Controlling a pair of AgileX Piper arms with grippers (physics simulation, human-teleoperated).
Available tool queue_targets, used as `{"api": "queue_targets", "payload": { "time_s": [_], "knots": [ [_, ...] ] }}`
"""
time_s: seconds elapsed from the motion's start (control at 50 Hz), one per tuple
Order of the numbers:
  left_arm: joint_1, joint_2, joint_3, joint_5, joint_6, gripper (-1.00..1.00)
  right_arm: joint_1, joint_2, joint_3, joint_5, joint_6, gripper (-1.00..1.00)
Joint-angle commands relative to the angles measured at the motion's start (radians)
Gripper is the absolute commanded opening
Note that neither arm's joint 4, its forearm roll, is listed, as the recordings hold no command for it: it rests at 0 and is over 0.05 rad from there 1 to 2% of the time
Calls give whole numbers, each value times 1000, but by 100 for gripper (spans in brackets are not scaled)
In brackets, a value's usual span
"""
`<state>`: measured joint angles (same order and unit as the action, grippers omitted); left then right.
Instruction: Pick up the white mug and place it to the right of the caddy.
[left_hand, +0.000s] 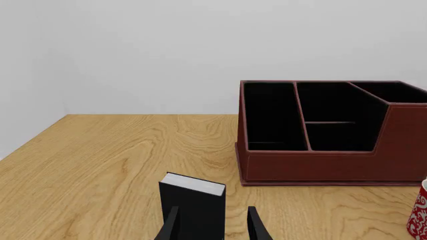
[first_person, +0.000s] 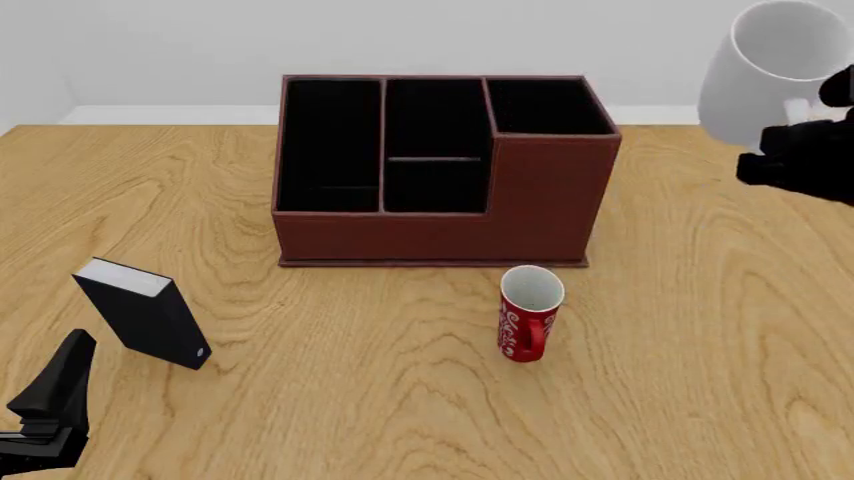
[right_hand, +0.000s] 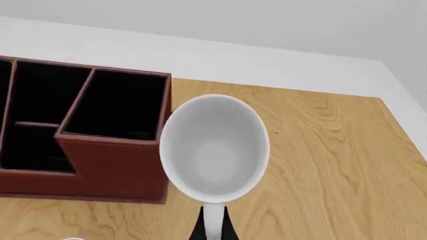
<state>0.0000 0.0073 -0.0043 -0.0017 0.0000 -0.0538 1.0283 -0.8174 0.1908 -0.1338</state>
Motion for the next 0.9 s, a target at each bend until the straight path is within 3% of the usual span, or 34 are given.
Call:
{"api": "queue_targets", "payload": {
  "time_s": [0.02,0.9],
  "knots": [
    [0,0,0,0,0,100,-12,85,-64,-18,15,-100],
    [0,0,0,0,0,100,-28,381,-329,41,4,-100]
  ]
}}
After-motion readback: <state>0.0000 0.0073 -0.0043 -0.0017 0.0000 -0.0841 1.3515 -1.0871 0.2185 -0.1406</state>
